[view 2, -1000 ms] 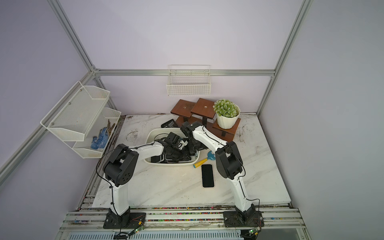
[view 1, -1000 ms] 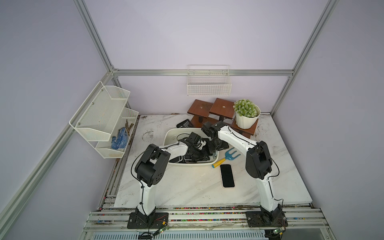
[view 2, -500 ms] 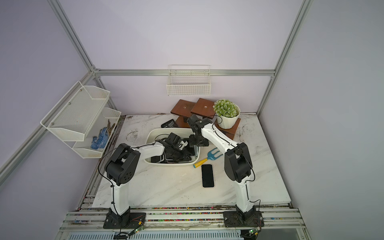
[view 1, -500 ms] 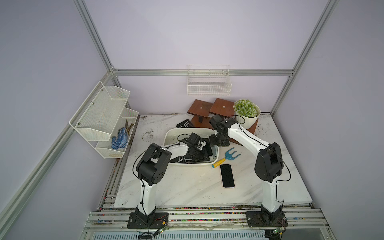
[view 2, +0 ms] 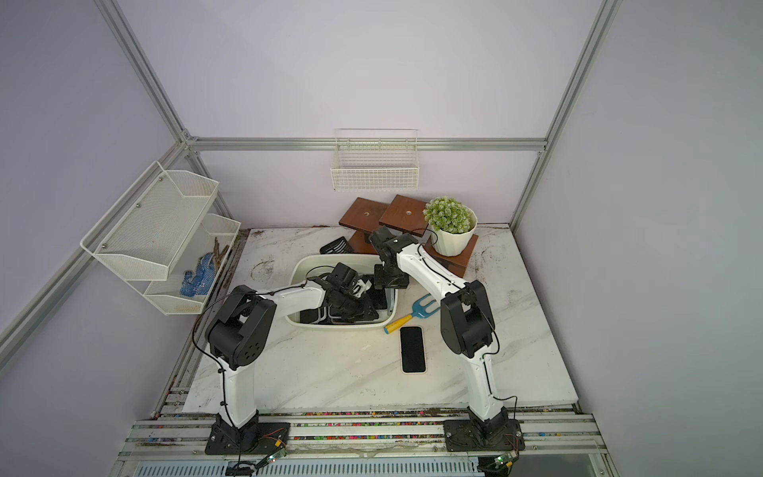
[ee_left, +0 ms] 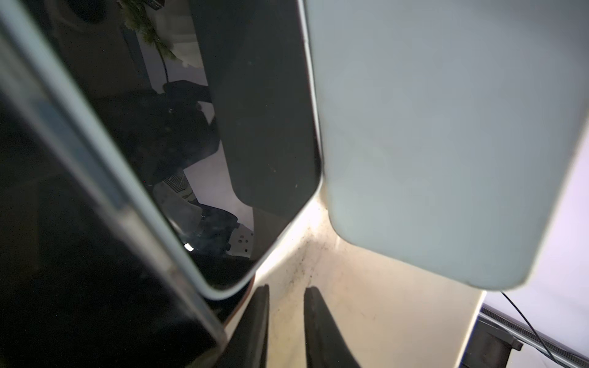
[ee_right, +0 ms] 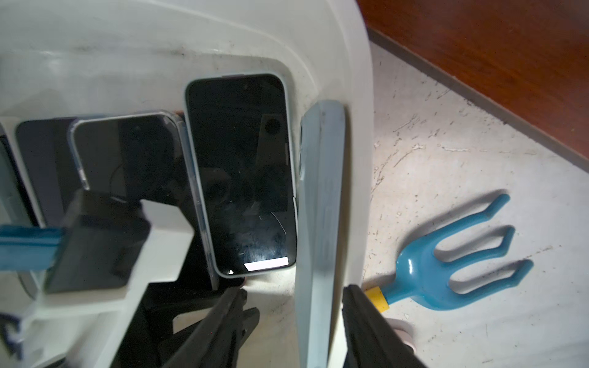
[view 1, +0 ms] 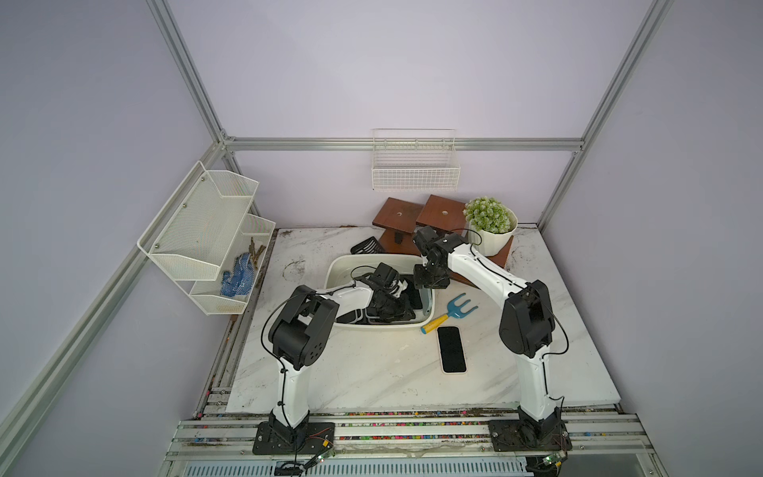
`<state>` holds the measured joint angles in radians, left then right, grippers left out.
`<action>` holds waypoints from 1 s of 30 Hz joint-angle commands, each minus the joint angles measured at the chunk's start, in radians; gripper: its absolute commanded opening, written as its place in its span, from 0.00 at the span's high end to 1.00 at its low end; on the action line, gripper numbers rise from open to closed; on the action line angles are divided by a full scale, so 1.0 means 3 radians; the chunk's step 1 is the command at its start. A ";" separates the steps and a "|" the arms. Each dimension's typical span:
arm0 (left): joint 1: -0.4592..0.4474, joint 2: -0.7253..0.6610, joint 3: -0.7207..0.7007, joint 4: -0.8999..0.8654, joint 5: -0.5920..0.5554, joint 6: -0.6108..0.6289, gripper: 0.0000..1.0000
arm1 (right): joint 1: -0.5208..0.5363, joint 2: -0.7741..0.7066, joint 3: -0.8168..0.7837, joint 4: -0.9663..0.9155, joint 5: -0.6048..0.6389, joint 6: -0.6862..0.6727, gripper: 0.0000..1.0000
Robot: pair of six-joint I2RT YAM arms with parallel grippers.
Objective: Take the phone out of the storage box
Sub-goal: Pick up the phone from the storage box.
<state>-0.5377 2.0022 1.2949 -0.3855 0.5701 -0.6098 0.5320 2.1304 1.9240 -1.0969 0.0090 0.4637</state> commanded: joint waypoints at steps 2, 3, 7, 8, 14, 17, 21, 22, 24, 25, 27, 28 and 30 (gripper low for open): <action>0.0046 -0.0098 0.0161 -0.0018 0.0032 0.0027 0.76 | -0.0011 0.0072 0.0045 0.0036 -0.0004 0.0038 0.45; 0.0053 -0.0092 0.0162 -0.0024 0.0035 0.0033 0.76 | -0.0014 0.0087 0.0045 0.0026 -0.0001 0.0045 0.46; 0.0084 -0.0077 0.0150 -0.0034 0.0055 0.0044 0.76 | -0.0014 0.0150 0.0045 0.0007 0.0019 0.0078 0.46; 0.0088 -0.0075 0.0148 -0.0031 0.0063 0.0045 0.76 | -0.0014 0.0168 0.0045 0.0001 -0.0010 0.0085 0.47; 0.0100 -0.0003 0.0181 0.0035 0.0087 0.0011 0.76 | 0.0051 0.0187 0.0040 0.0131 -0.0367 0.0116 0.48; 0.0100 0.0042 0.0207 0.0065 0.0108 -0.0012 0.76 | 0.0050 0.0155 0.0038 0.0198 -0.0405 0.0164 0.48; 0.0100 0.0118 0.0261 0.0099 0.0144 -0.0035 0.76 | 0.0027 0.0198 0.0074 0.0058 -0.0211 0.0148 0.48; 0.0098 0.0130 0.0274 0.0099 0.0156 -0.0038 0.76 | 0.0027 0.0214 0.0083 0.0026 -0.0171 0.0137 0.48; 0.0099 0.0128 0.0275 0.0099 0.0160 -0.0028 0.76 | 0.0029 0.0272 0.0117 -0.0068 -0.0060 0.0125 0.50; 0.0098 0.0127 0.0268 0.0094 0.0153 -0.0023 0.76 | 0.0027 0.0312 0.0159 -0.0122 -0.0011 0.0120 0.52; 0.0105 0.0140 0.0264 0.0094 0.0168 -0.0017 0.76 | 0.0034 0.0401 0.0260 -0.0247 0.0060 0.0094 0.52; 0.0110 0.0153 0.0265 0.0098 0.0175 -0.0021 0.76 | 0.0044 0.0416 0.0279 -0.0262 0.0083 0.0092 0.52; 0.0108 0.0182 0.0273 0.0116 0.0198 -0.0044 0.76 | 0.0050 0.0405 0.0280 -0.0248 0.0094 0.0095 0.49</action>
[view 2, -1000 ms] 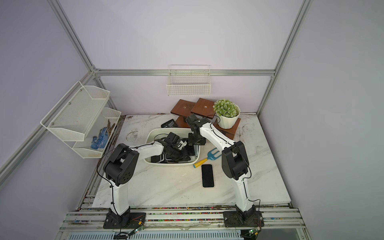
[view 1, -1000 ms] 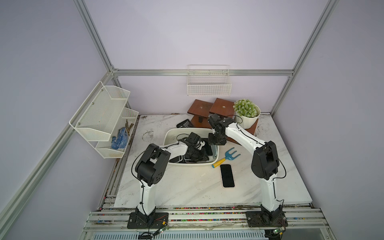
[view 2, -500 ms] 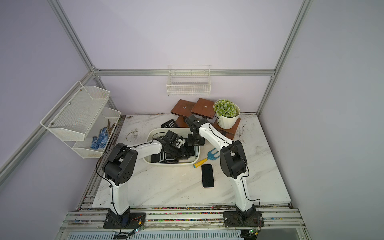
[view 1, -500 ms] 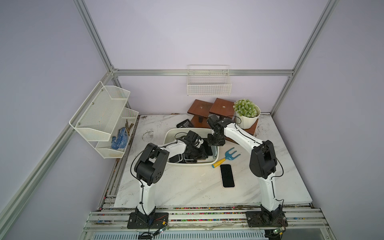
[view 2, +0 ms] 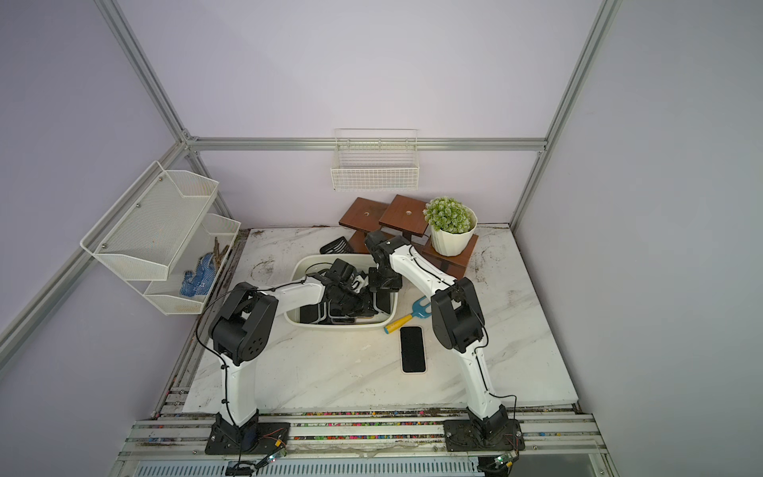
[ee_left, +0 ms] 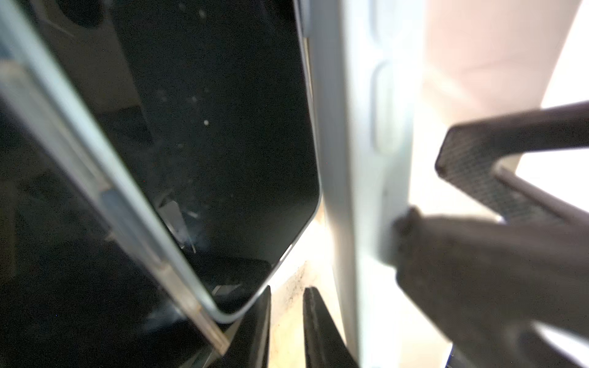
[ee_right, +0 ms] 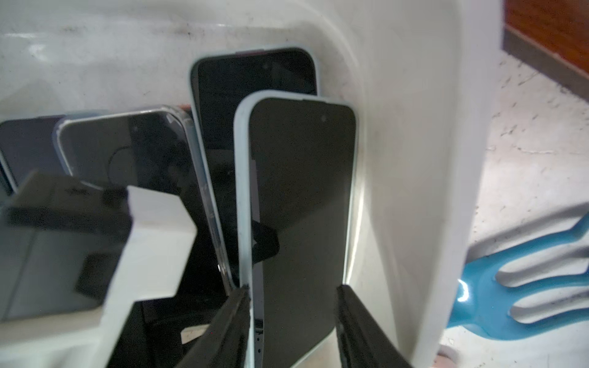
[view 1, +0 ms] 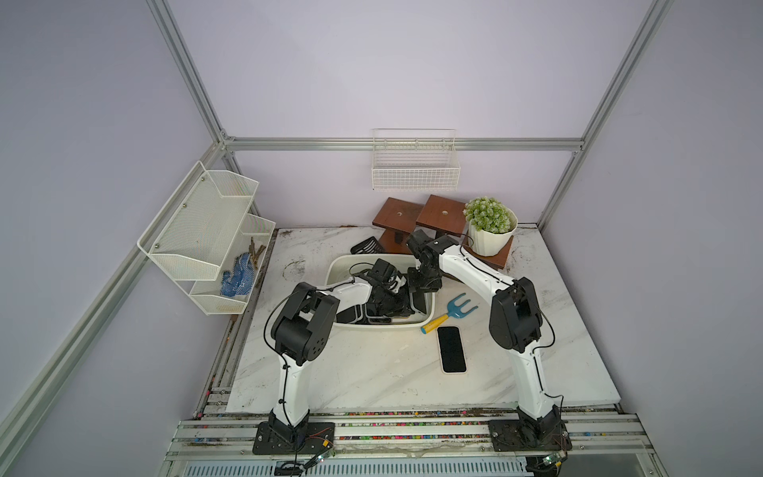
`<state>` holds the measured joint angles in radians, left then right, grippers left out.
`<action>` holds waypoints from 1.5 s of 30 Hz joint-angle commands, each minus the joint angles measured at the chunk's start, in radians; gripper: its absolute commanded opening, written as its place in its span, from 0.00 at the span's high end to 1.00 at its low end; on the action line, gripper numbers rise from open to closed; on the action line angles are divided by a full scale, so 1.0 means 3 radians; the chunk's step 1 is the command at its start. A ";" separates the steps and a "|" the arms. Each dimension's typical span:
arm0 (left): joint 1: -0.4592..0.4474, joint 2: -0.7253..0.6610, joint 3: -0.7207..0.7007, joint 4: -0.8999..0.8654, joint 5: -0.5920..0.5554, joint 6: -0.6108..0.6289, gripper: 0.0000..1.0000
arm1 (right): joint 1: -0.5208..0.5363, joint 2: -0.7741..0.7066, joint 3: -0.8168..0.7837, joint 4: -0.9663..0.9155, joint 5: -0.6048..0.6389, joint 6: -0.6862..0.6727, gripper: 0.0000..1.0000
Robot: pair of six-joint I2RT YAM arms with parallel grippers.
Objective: Take the phone out of the storage box
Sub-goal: Pick up the phone from the storage box.
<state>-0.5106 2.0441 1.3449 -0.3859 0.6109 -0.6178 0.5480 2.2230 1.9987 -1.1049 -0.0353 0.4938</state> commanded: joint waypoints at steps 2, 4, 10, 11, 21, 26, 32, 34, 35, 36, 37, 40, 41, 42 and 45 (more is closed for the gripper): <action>0.0019 0.0048 0.0101 0.0157 0.0070 -0.0049 0.77 | -0.0006 0.0091 0.0048 -0.0222 0.0244 0.0010 0.42; 0.0018 0.0044 0.0109 0.0194 0.0078 -0.0068 0.77 | -0.0006 0.0054 0.0056 -0.0212 0.0250 0.0020 0.38; 0.0015 0.0058 0.0139 0.0235 0.0110 -0.0098 0.79 | -0.0017 0.0111 0.0190 -0.0223 0.0282 0.0087 0.29; 0.0010 0.0063 0.0132 0.0253 0.0109 -0.0118 0.80 | -0.0021 0.0145 0.0244 -0.0247 0.0308 0.0113 0.29; -0.0032 -0.0033 -0.0041 0.0419 0.0106 -0.0264 0.83 | -0.0085 0.0382 0.0497 -0.0191 0.0410 0.0370 0.26; -0.0042 -0.0068 -0.0075 0.0446 0.0116 -0.0307 0.84 | -0.0134 0.0492 0.0604 -0.0161 0.0362 0.0358 0.26; -0.0056 -0.0060 -0.0035 0.0463 0.0159 -0.0349 0.84 | -0.0138 0.0626 0.0645 -0.0217 0.0436 0.0264 0.32; -0.0071 -0.0047 -0.0012 0.0492 0.0185 -0.0364 0.84 | -0.0138 0.0638 0.0621 -0.0227 0.0480 0.0228 0.32; -0.0080 -0.0049 0.0004 0.0497 0.0192 -0.0364 0.84 | -0.0136 0.0638 0.0610 -0.0233 0.0517 0.0214 0.38; -0.0094 -0.0049 0.0011 0.0499 0.0193 -0.0364 0.84 | -0.0139 0.0638 0.0603 -0.0238 0.0551 0.0203 0.40; -0.0098 -0.0048 0.0014 0.0497 0.0193 -0.0364 0.84 | -0.0142 0.0638 0.0603 -0.0240 0.0559 0.0190 0.42; -0.0104 -0.0046 -0.0010 0.0500 0.0181 -0.0364 0.84 | -0.0146 0.0637 0.0618 -0.0259 0.0620 0.0162 0.53; -0.0104 -0.0048 -0.0021 0.0504 0.0181 -0.0367 0.84 | -0.0147 0.0638 0.0626 -0.0269 0.0638 0.0155 0.58; -0.0102 -0.0044 -0.0028 0.0507 0.0183 -0.0370 0.84 | -0.0149 0.0638 0.0633 -0.0277 0.0658 0.0139 0.61; -0.0101 -0.0039 -0.0029 0.0505 0.0181 -0.0380 0.84 | -0.0149 0.0612 0.0642 -0.0290 0.0694 0.0109 0.69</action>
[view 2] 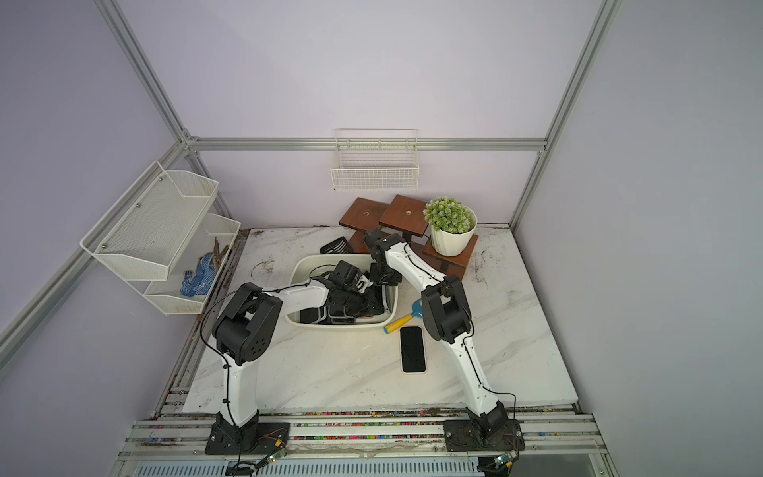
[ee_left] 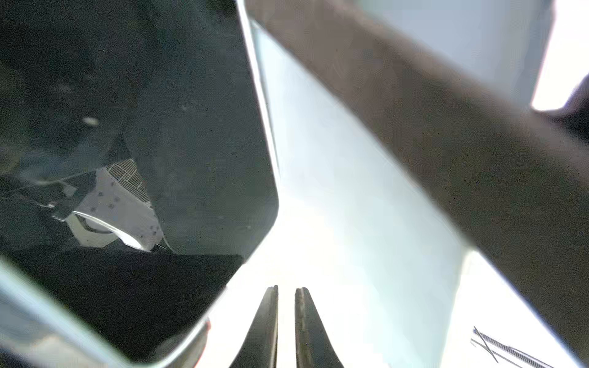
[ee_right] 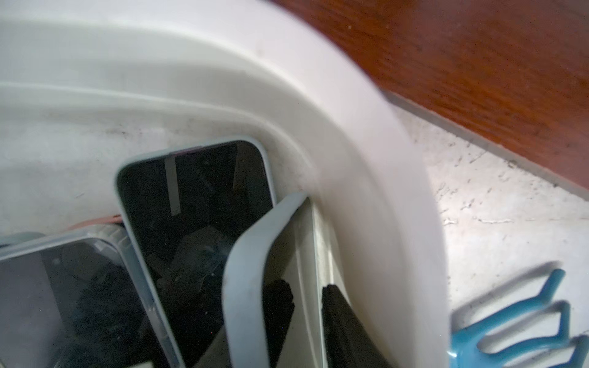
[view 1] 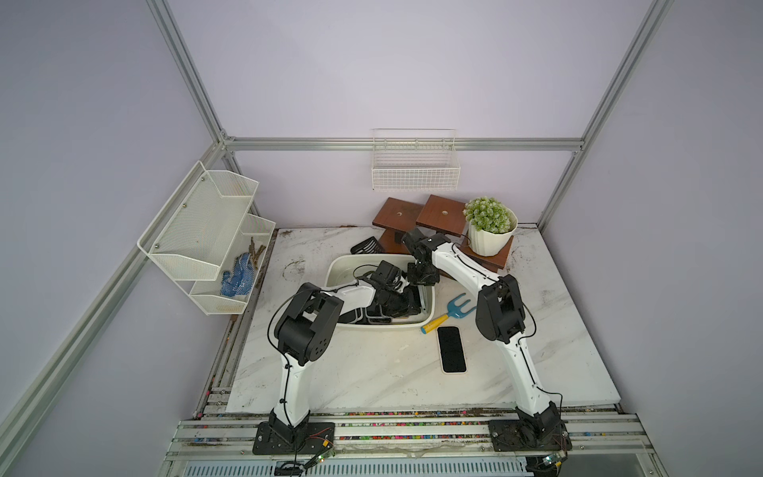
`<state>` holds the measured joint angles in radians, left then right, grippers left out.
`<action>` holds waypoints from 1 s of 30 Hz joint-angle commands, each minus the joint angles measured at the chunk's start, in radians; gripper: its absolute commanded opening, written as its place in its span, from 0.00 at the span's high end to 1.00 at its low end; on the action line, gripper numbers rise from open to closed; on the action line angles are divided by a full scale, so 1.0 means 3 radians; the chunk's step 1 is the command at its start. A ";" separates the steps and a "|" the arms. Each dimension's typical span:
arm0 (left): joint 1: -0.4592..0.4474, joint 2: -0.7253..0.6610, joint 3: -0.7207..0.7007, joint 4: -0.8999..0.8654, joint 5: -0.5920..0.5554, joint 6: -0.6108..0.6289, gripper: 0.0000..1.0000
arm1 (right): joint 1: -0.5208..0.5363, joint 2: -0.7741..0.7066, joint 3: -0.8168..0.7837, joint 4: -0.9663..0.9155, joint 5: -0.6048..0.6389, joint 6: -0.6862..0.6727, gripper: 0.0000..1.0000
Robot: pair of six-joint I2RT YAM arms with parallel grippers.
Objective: Take the phone out of the storage box
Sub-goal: Pick up the phone from the storage box.
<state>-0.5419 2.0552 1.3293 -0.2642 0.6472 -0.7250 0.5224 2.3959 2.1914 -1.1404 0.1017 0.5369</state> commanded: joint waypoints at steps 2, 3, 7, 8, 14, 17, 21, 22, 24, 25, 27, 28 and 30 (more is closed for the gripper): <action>0.0006 -0.0089 0.0027 0.0074 0.0045 -0.0020 0.85 | -0.0064 0.0014 0.0021 -0.0177 0.0263 -0.0062 0.83; 0.0008 -0.0103 0.0038 0.0046 0.0026 -0.0010 0.84 | -0.0063 -0.0003 0.0044 -0.0186 0.0273 -0.0074 0.89; 0.0049 -0.0203 0.0059 -0.0104 -0.0029 0.0016 0.84 | -0.0063 -0.0064 0.0197 -0.0249 0.0338 -0.0110 1.00; 0.0065 -0.0239 0.0064 -0.0135 -0.0040 0.0026 0.84 | -0.0064 -0.0084 0.0228 -0.0256 0.0349 -0.0117 1.00; 0.0193 -0.0535 0.0089 -0.0423 -0.0109 0.0095 0.80 | -0.0061 -0.0300 0.0456 -0.0329 0.0329 -0.0176 1.00; 0.0274 -0.0756 0.0085 -0.0583 -0.0113 0.0129 0.70 | -0.0057 -0.0541 0.0523 -0.0403 0.0262 -0.0208 1.00; 0.0395 -0.1132 -0.0017 -0.0740 -0.0104 0.0158 0.52 | -0.0054 -0.1070 0.0297 -0.0533 0.0292 -0.0205 1.00; 0.0426 -0.1238 -0.0054 -0.0780 -0.0097 0.0162 0.48 | -0.0054 -0.1237 0.0122 -0.0551 0.0309 -0.0211 1.00; 0.0475 -0.1416 -0.0129 -0.0862 -0.0092 0.0176 0.42 | -0.0045 -0.1569 -0.0276 -0.0557 0.0376 -0.0220 1.00; 0.0499 -0.1518 -0.0177 -0.0906 -0.0092 0.0187 0.39 | -0.0048 -0.1735 -0.0532 -0.0561 0.0454 -0.0220 1.00; 0.0532 -0.1720 -0.0301 -0.0954 -0.0109 0.0187 0.35 | -0.0046 -0.2100 -0.1031 -0.0532 0.0634 -0.0218 1.00; 0.0547 -0.1831 -0.0378 -0.0969 -0.0116 0.0178 0.33 | -0.0049 -0.2273 -0.1290 -0.0516 0.0731 -0.0210 1.00; 0.0567 -0.2022 -0.0519 -0.0999 -0.0144 0.0177 0.30 | -0.0049 -0.2548 -0.1728 -0.0510 0.0860 -0.0191 1.00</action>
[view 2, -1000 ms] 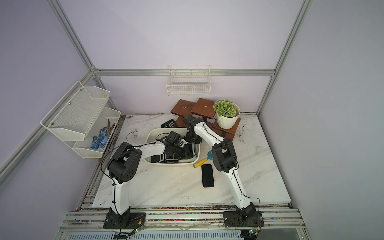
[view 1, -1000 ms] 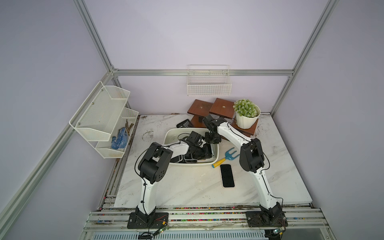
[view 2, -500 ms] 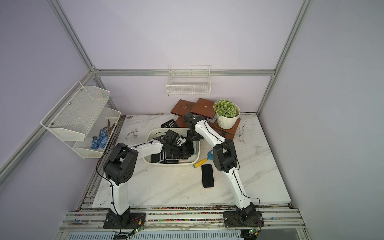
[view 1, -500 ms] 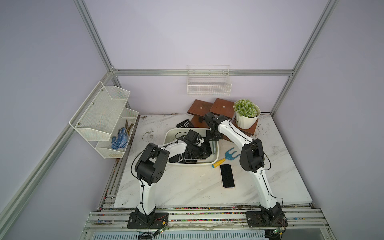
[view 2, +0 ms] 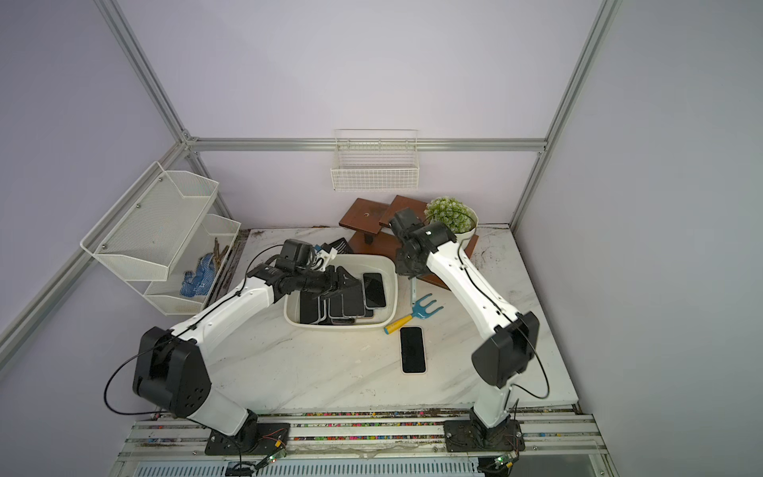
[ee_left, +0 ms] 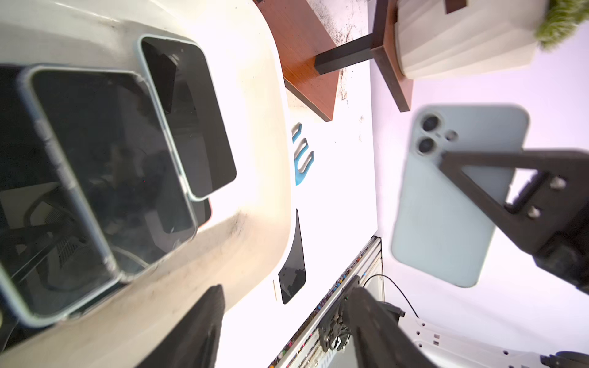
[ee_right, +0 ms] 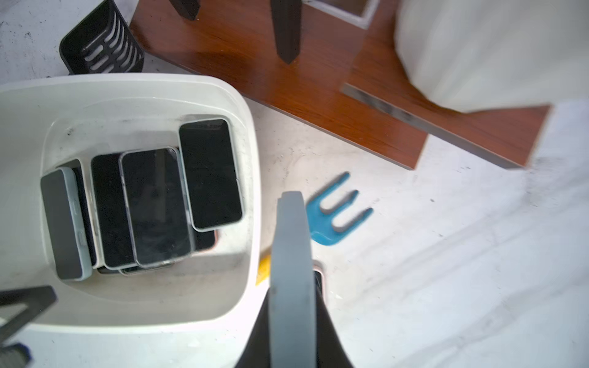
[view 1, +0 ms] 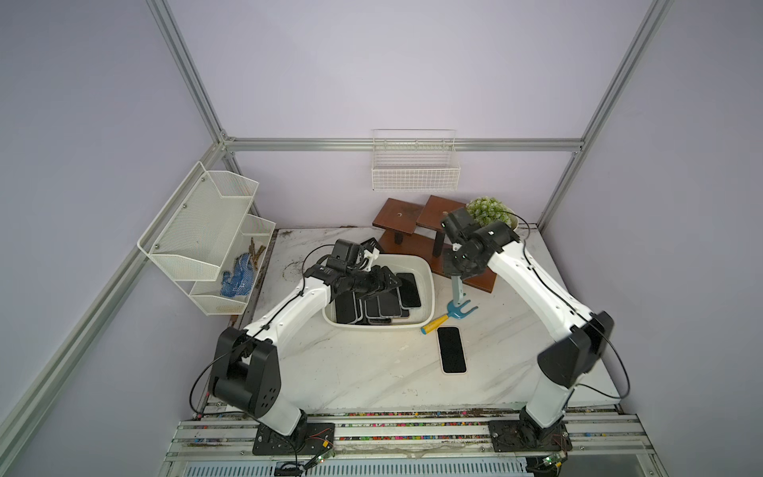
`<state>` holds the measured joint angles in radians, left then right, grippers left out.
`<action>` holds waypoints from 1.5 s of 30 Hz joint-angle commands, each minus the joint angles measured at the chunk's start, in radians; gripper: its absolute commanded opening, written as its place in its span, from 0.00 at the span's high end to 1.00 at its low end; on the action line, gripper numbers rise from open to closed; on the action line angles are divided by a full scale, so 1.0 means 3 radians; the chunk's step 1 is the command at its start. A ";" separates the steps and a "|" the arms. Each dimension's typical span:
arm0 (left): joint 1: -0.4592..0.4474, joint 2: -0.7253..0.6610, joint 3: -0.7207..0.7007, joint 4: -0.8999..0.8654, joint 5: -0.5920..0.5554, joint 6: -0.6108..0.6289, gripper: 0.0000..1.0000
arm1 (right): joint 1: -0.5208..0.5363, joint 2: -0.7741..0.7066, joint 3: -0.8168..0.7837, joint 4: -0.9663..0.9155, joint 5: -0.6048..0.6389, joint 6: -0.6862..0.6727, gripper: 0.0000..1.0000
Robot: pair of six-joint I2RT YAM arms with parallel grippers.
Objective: Take the phone out of the storage box
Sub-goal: Pick up the phone from the storage box, then place the phone at the center of the board.
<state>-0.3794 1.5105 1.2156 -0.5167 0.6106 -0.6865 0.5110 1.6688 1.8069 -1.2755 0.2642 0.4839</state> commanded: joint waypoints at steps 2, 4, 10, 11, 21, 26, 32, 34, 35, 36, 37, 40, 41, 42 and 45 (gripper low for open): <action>0.0037 -0.0410 -0.0253 -0.0202 -0.0041 0.0049 0.27 | -0.0010 -0.0357 -0.0836 -0.0060 0.0420 0.0010 1.00; 0.0046 -0.0554 -0.0349 -0.0259 -0.0059 0.0063 0.25 | -0.0010 -0.0596 -0.1208 -0.0049 0.0511 0.0056 1.00; 0.0052 -0.0850 -0.0626 -0.0348 -0.0090 0.0084 0.20 | -0.0010 -0.0797 -0.1852 0.0089 0.0784 0.0078 1.00; 0.0053 -0.0883 -0.0662 -0.0361 -0.0089 0.0084 0.20 | -0.0011 -0.0783 -0.1950 0.0150 0.0807 0.0059 1.00; 0.0053 -0.1186 -0.0777 -0.0533 -0.0208 0.0087 0.17 | 0.0034 -0.0223 -0.2176 0.0466 0.0909 -0.0087 1.00; 0.0050 -0.1285 -0.0807 -0.0598 -0.0274 0.0078 0.17 | 0.0076 0.0054 -0.2249 0.0661 0.0819 -0.0186 1.00; 0.0062 -0.1338 -0.0805 -0.0660 -0.0317 0.0077 0.16 | 0.0188 0.0339 -0.2234 0.0763 0.0860 -0.0204 1.00; 0.0063 -0.1337 -0.0800 -0.0662 -0.0327 0.0069 0.16 | 0.0235 0.0448 -0.2224 0.0774 0.0891 -0.0207 1.00; 0.0070 -0.1333 -0.0792 -0.0657 -0.0327 0.0061 0.16 | 0.0250 0.0508 -0.2224 0.0775 0.0903 -0.0209 1.00; 0.0067 -0.1328 -0.0787 -0.0656 -0.0327 0.0058 0.16 | 0.0269 0.0557 -0.2226 0.0774 0.0905 -0.0212 1.00; 0.0068 -0.1323 -0.0777 -0.0656 -0.0331 0.0054 0.16 | 0.0282 0.0598 -0.2233 0.0776 0.0908 -0.0213 1.00; 0.0076 -0.1312 -0.0754 -0.0653 -0.0338 0.0038 0.15 | 0.0299 0.0660 -0.2273 0.0801 0.0875 -0.0223 0.98; 0.0081 -0.1307 -0.0745 -0.0654 -0.0343 0.0038 0.15 | 0.0300 0.0665 -0.2285 0.0808 0.0856 -0.0227 0.88; 0.0085 -0.1303 -0.0739 -0.0650 -0.0339 0.0033 0.15 | 0.0302 0.0658 -0.2290 0.0805 0.0848 -0.0227 0.76; 0.0097 -0.1302 -0.0739 -0.0650 -0.0353 0.0022 0.14 | 0.0301 0.0608 -0.2288 0.0795 0.0820 -0.0227 0.50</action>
<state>-0.3595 1.1294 0.9775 -0.7216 0.5140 -0.6876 0.6056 1.8481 1.1282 -1.0523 0.5255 0.4187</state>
